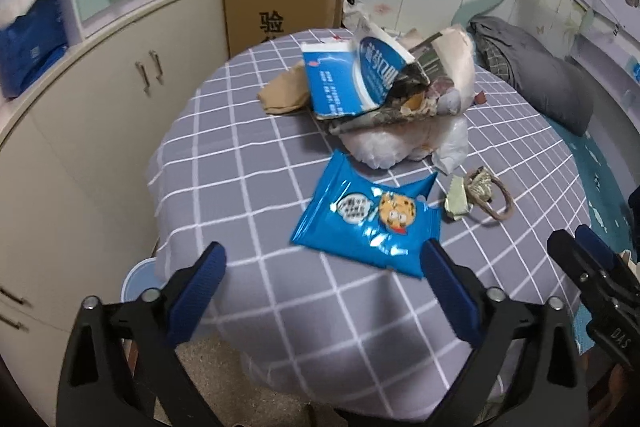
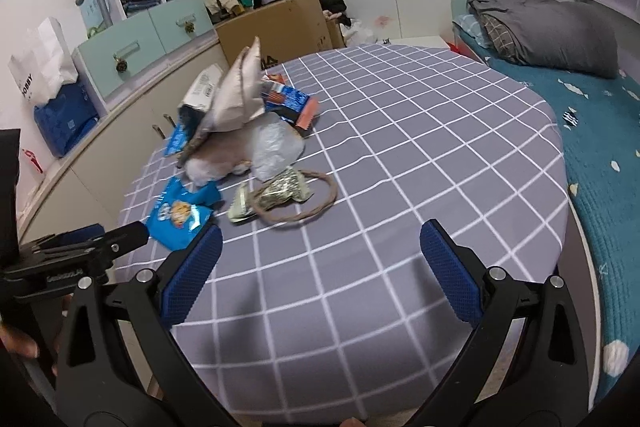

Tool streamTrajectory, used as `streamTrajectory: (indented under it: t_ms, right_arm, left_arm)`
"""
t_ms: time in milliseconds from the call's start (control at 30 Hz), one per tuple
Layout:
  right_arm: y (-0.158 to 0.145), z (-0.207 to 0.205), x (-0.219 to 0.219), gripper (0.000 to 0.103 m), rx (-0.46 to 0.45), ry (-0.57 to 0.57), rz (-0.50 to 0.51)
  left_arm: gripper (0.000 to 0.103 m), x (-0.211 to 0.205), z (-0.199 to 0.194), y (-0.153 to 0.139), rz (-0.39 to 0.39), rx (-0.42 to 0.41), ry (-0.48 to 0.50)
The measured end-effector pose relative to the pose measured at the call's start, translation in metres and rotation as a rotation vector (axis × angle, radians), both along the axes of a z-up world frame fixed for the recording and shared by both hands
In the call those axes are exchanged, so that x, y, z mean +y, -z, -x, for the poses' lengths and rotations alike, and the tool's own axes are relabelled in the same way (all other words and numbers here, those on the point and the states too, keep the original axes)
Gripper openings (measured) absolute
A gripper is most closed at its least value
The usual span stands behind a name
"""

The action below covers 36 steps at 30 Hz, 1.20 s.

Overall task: Collect trash
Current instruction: 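Approach the table and grasp the blue cookie wrapper with the left gripper, then carry the blue wrapper to the wastebasket with the left gripper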

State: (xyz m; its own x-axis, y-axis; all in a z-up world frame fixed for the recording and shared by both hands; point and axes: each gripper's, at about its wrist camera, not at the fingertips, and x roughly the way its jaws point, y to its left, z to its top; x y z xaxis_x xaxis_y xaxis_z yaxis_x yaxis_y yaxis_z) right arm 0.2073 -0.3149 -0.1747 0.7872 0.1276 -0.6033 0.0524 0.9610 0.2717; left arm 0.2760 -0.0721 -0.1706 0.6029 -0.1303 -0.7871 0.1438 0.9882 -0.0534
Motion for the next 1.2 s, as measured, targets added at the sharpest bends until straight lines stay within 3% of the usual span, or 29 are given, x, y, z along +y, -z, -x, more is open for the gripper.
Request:
streamTrajectory:
  t_ms: [100,200,267,400,500,600,633,667,700,733,833,1067,1200]
  right_arm:
    - [0.003,-0.012,-0.002,0.096,0.02,-0.023,0.015]
    - [0.002,-0.021,0.004,0.087,0.021,-0.071,0.056]
    - [0.001,-0.027,0.013,0.072,0.016,-0.123,0.103]
    - [0.006,-0.042,0.027,0.055,0.04,-0.21,0.188]
    - [0.011,-0.048,0.036,0.055,0.067,-0.255,0.235]
    - [0.014,-0.05,0.044,0.051,0.078,-0.287,0.261]
    - [0.016,-0.053,0.045,0.033,0.087,-0.291,0.273]
    - [0.018,-0.055,0.046,0.021,0.097,-0.294,0.28]
    - [0.019,-0.056,0.046,0.021,0.103,-0.294,0.284]
    - [0.018,-0.055,0.045,0.013,0.101,-0.289,0.289]
    - [0.013,-0.049,0.037,0.006,0.081,-0.268,0.277]
    - [-0.023,-0.025,-0.002,0.005,-0.03,-0.168,0.135]
    - [-0.048,-0.009,0.0,0.005,-0.112,-0.138,0.11]
  left_arm:
    - [0.078,-0.006,-0.014,0.008,-0.01,0.022,0.018]
    - [0.07,-0.008,-0.024,0.012,-0.001,0.038,0.032]
    - [0.063,-0.007,-0.027,0.013,-0.005,0.034,0.04]
    - [0.048,-0.009,-0.033,0.018,0.006,0.055,0.058]
    - [0.036,-0.011,-0.029,0.019,-0.026,0.033,0.068]
    - [0.024,-0.007,-0.025,0.018,0.007,0.031,0.06]
    - [0.023,-0.006,-0.024,0.017,0.024,0.031,0.056]
    - [0.019,-0.004,-0.022,0.015,0.046,0.026,0.051]
    - [0.01,-0.002,-0.02,0.013,0.068,0.019,0.051]
    - [0.006,0.0,-0.018,0.011,0.081,0.012,0.053]
    - [0.004,0.005,-0.009,0.0,0.139,-0.018,0.052]
    - [0.003,0.012,0.021,-0.032,0.206,-0.118,0.067]
    - [0.003,0.029,0.035,-0.04,0.237,-0.144,0.046]
